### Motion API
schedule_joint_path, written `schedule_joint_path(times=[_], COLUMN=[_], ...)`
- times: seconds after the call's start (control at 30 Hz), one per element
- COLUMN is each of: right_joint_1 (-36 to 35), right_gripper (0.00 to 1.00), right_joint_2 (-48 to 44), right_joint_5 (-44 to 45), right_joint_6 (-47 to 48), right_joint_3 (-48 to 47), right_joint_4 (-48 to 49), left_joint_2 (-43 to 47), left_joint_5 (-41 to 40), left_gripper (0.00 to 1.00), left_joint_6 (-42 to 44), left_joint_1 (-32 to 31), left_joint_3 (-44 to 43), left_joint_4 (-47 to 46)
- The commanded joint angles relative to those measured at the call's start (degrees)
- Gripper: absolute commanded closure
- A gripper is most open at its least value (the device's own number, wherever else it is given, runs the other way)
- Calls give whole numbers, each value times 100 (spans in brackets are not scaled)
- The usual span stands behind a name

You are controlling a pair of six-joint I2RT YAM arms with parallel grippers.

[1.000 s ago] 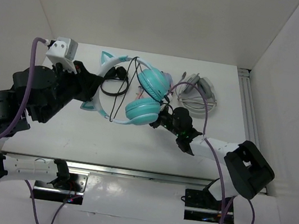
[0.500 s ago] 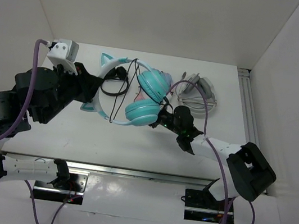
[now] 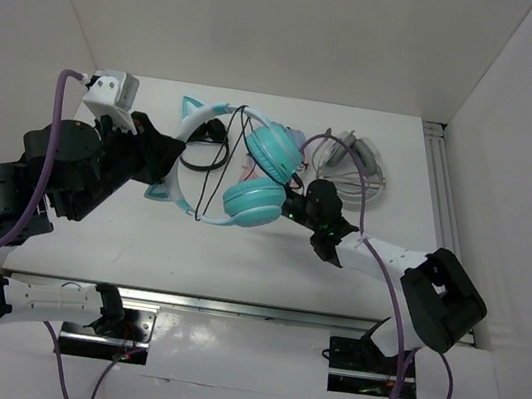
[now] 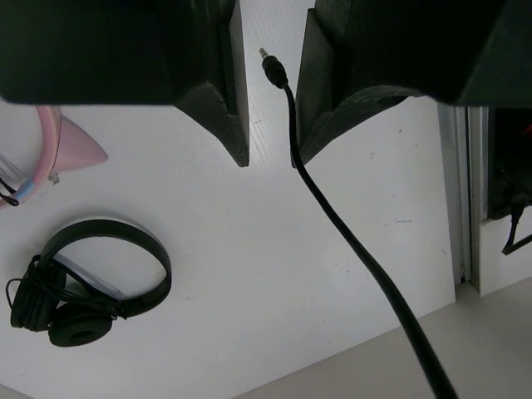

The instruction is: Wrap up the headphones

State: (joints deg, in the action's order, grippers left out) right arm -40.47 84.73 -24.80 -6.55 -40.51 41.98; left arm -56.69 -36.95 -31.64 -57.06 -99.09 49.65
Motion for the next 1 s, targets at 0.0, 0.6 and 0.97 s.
schedule_joint_path(times=[0.0, 0.6, 0.97], right_joint_1=[-14, -145, -988], right_gripper=[67, 97, 93], right_joint_2=[105, -369, -1160], right_joint_5=[-201, -544, -298], right_joint_6=[22, -347, -664], right_joint_3=[-247, 790, 1300], right_joint_4=[241, 820, 1278], left_joint_2=[140, 193, 246], left_joint_5=[47, -681, -1279], left_gripper=[100, 100, 100], left_joint_6=[-299, -299, -474], left_joint_1=[-25, -25, -25], left_joint_3=[-128, -67, 617], left_joint_4=[-728, -728, -1061])
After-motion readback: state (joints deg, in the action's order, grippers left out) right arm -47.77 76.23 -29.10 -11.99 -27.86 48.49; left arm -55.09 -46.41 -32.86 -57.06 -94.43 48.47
